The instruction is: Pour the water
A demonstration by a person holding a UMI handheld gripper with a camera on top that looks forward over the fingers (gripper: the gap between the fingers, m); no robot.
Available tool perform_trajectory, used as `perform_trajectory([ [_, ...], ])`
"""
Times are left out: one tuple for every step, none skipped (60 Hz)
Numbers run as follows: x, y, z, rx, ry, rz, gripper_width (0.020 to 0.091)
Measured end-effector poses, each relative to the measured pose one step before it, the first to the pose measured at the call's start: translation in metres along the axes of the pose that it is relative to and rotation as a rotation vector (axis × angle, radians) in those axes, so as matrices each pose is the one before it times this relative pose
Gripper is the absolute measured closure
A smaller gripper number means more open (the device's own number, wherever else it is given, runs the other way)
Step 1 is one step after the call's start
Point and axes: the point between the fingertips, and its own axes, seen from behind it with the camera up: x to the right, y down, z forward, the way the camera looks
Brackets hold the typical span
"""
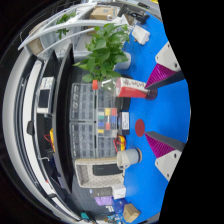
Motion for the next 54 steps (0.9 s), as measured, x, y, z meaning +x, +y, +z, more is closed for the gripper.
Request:
perform_trajectory([
  [0.00726, 0.00194, 0.00050, 0.00585, 0.00640, 0.0049, 0.0239],
  [0.00665, 0.00057, 0.00095, 0.00578, 0.00620, 0.0044, 0.0239],
  [0.00591, 0.00056, 0.00170, 0.00449, 0.00611, 0.0049, 0.0239],
  [0.00563, 0.00042, 0.00176, 0.00365, 0.00514, 0.0044, 0.0240],
  [0.00505, 0.00002, 0.00230, 0.00350, 0.00479, 0.0047, 0.0241],
  [0.00482, -0.00057, 0.00287, 0.00465, 0.00414, 0.0041, 0.0244],
  [0.00442, -0.00095, 0.00287, 0.00488, 0.00424, 0.0031, 0.0244],
  [0.00418, -0.00102, 0.00337, 0.00600, 0.00409, 0.0020, 0.0244],
  [0.00420, -0.00134, 0.00386, 0.00533, 0.00519, 0.0007, 0.0247],
  [0.00403, -0.00093, 0.00394, 0.00502, 0.00577, -0.0007, 0.0250],
  [0.00413, -0.00141, 0.00424, 0.00514, 0.00601, -0.0026, 0.0250],
  [0.00390, -0.00155, 0.00459, 0.00605, 0.00475, -0.0032, 0.0249],
  [0.00327, -0.00178, 0.00476, 0.00707, 0.00353, -0.0041, 0.0248],
  [0.00424, -0.00059, 0.00626, 0.01034, 0.00123, -0.0047, 0.0249],
  [0.00161, -0.00295, 0.00389, 0.00308, 0.00322, -0.0044, 0.0249],
  [0.00234, -0.00153, 0.00517, 0.00575, 0.00045, -0.0047, 0.0251],
  [0.00282, -0.00007, 0.00635, 0.00842, -0.00213, -0.0043, 0.0251],
  [0.00020, -0.00247, 0.00431, 0.00083, 0.00038, -0.0032, 0.0251],
  [0.00077, -0.00138, 0.00519, 0.00427, -0.00111, -0.0026, 0.0251],
  [0.00196, 0.00008, 0.00637, 0.00714, -0.00248, -0.0033, 0.0249],
  [-0.00053, -0.00239, 0.00397, -0.00044, -0.00061, -0.0041, 0.0250],
  [0.00056, -0.00105, 0.00515, 0.00266, -0.00268, -0.0055, 0.0250],
  [-0.00034, -0.00094, 0.00524, 0.00210, -0.00364, -0.0046, 0.0251],
  [-0.00025, -0.00093, 0.00481, 0.00195, -0.00379, -0.0047, 0.0251],
  [-0.00026, -0.00095, 0.00501, 0.00205, -0.00378, -0.0044, 0.0251],
  [-0.00020, -0.00085, 0.00450, 0.00110, -0.00296, -0.0030, 0.0251],
  [0.00039, -0.00066, 0.00477, 0.00084, -0.00079, -0.0020, 0.0249],
  [0.00060, -0.00060, 0.00420, -0.00001, -0.00060, -0.0013, 0.0247],
  [0.00043, -0.00090, 0.00385, 0.00149, -0.00044, -0.0001, 0.0245],
  [-0.00011, -0.00111, 0.00357, 0.00296, -0.00149, 0.0011, 0.0242],
  [-0.00050, -0.00121, 0.00323, 0.00339, -0.00296, 0.0014, 0.0242],
  [-0.00039, -0.00120, 0.00306, 0.00343, -0.00218, 0.0017, 0.0244],
  [0.00003, -0.00107, 0.00272, 0.00360, -0.00107, 0.0016, 0.0246],
  [0.00007, -0.00117, 0.00285, 0.00407, 0.00020, 0.0017, 0.0251],
  [-0.00019, -0.00161, 0.00285, 0.00478, -0.00005, 0.0016, 0.0263],
  [0.00058, -0.00126, 0.00244, 0.00482, 0.00018, 0.0012, 0.0279],
  [0.00017, -0.00105, 0.00217, 0.00480, 0.00114, 0.0007, 0.0306],
  [0.00026, -0.00069, 0.00236, 0.00375, 0.00201, 0.0002, 0.0334],
  [0.00026, -0.00054, 0.00220, 0.00151, 0.00153, -0.0001, 0.0344],
  [0.00019, -0.00007, 0.00187, 0.00126, 0.00233, -0.0004, 0.0394],
  [0.00011, -0.00023, 0.00179, 0.00178, 0.00117, -0.0002, 0.0397],
  [-0.00037, -0.00008, 0.00158, 0.00268, 0.00094, 0.0003, 0.0431],
  [-0.00014, -0.00028, 0.00138, 0.00297, 0.00108, 0.0004, 0.0462],
  [-0.00023, -0.00007, 0.00116, 0.00278, -0.00005, -0.0003, 0.0538],
  [-0.00087, -0.00054, 0.00105, 0.00286, -0.00151, 0.0026, 0.0545],
  [-0.00085, -0.00020, 0.00007, 0.00325, 0.00166, 0.0040, 0.0548],
  [-0.00072, -0.00057, 0.00056, 0.00381, 0.00015, 0.0007, 0.0557],
  [-0.00038, 0.00001, 0.00069, 0.00124, 0.00109, -0.0026, 0.0566],
  [-0.00034, -0.00002, 0.00000, 0.00027, 0.00071, -0.0061, 0.0571],
  [-0.00064, -0.00019, -0.00003, 0.00079, -0.00105, -0.0084, 0.0587],
  [-0.00097, -0.00037, 0.00019, 0.00149, -0.00199, -0.0063, 0.0596],
  [-0.00074, -0.00092, -0.00174, -0.00286, -0.00117, -0.0047, 0.0606],
  [-0.00019, 0.00063, 0.00027, -0.00065, -0.00017, -0.0034, 0.0626],
  [-0.00002, 0.00040, -0.00008, -0.00070, 0.00209, -0.0020, 0.0592],
])
